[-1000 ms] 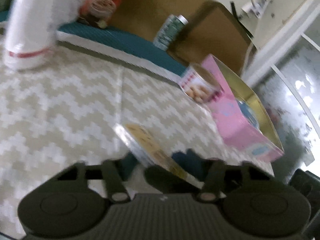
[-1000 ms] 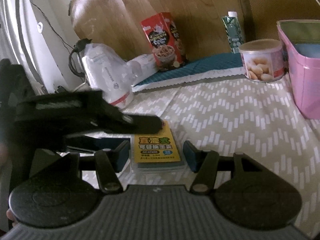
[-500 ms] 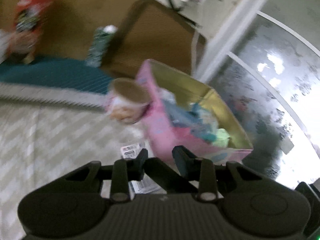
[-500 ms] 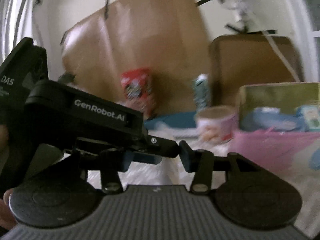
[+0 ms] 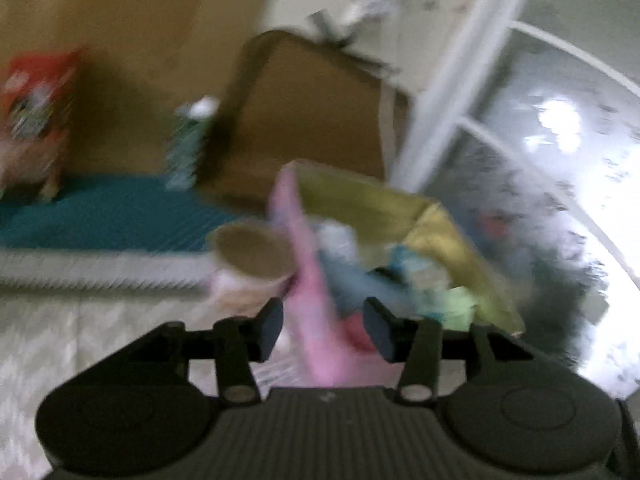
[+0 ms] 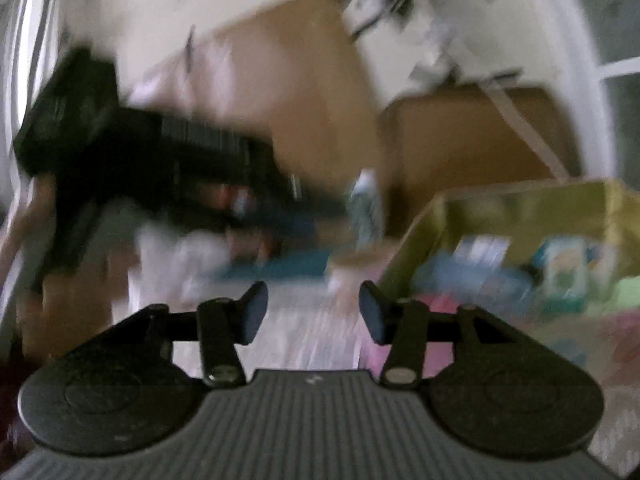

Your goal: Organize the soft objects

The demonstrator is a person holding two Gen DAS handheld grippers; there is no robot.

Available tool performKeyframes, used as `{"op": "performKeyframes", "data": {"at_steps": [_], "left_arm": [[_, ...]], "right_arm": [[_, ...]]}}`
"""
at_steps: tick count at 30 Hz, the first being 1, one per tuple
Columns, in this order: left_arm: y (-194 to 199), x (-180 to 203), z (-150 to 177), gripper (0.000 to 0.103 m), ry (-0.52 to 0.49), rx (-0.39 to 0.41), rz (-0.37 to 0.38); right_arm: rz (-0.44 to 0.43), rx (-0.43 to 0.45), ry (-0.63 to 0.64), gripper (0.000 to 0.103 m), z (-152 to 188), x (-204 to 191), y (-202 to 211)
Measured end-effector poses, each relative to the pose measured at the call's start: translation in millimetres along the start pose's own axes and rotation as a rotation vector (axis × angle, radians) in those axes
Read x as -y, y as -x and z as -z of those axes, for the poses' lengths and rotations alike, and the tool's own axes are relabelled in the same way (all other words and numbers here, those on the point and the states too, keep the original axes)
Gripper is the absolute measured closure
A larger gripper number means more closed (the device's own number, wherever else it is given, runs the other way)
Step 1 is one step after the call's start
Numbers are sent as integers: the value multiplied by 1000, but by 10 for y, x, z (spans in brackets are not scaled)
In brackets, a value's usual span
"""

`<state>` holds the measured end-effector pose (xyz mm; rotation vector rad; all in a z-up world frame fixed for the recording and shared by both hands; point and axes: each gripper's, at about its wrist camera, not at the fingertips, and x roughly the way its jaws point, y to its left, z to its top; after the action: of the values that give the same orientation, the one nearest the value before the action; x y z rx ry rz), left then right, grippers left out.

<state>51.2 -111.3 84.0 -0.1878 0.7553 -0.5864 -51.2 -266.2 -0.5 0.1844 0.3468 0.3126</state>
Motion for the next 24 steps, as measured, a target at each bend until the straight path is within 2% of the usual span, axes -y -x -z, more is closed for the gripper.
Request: {"op": "performKeyframes", "data": {"at_steps": [2, 4, 6, 8, 10, 11, 12, 13, 15, 18, 19, 20, 22, 24], "left_arm": [[-66, -167, 136, 53, 41, -42, -29], [-133, -271, 260, 45, 61, -69, -49], [-208, -348, 371, 37, 86, -96, -55], [-296, -409, 453, 28, 104, -128, -51], [-363, -439, 539, 26, 102, -160, -46], [-385, -448, 559, 25, 103, -165, -44], [-357, -458, 571, 25, 95, -151, -37], [-352, -467, 582, 28, 93, -152, -30], [-332, -498, 599, 49, 97, -149, -9], [-296, -551, 591, 50, 162, -141, 54], [-274, -564, 586, 49, 170, -140, 53], [-256, -575, 589, 40, 172, -137, 44], [-239, -593, 596, 29, 191, -136, 33], [-259, -590, 585, 29, 199, -139, 52]], "right_arm": [[40, -73, 65, 45, 159, -76, -151], [62, -127, 58, 44, 245, -93, -298], [61, -170, 22, 40, 250, -100, -432], [94, -188, 47, 32, 268, -123, -543], [135, -216, 99, 36, 305, -177, -656], [141, -212, 129, 43, 317, -219, -669], [152, -207, 141, 44, 313, -240, -658], [154, -201, 127, 44, 313, -233, -648], [132, -178, 28, 44, 294, -124, -586], [82, -163, -153, 44, 246, 62, -527], [77, -153, -183, 44, 252, 86, -518], [79, -145, -195, 44, 265, 83, -515], [96, -134, -183, 45, 299, 18, -510], [115, -118, -158, 45, 352, -51, -469]]}}
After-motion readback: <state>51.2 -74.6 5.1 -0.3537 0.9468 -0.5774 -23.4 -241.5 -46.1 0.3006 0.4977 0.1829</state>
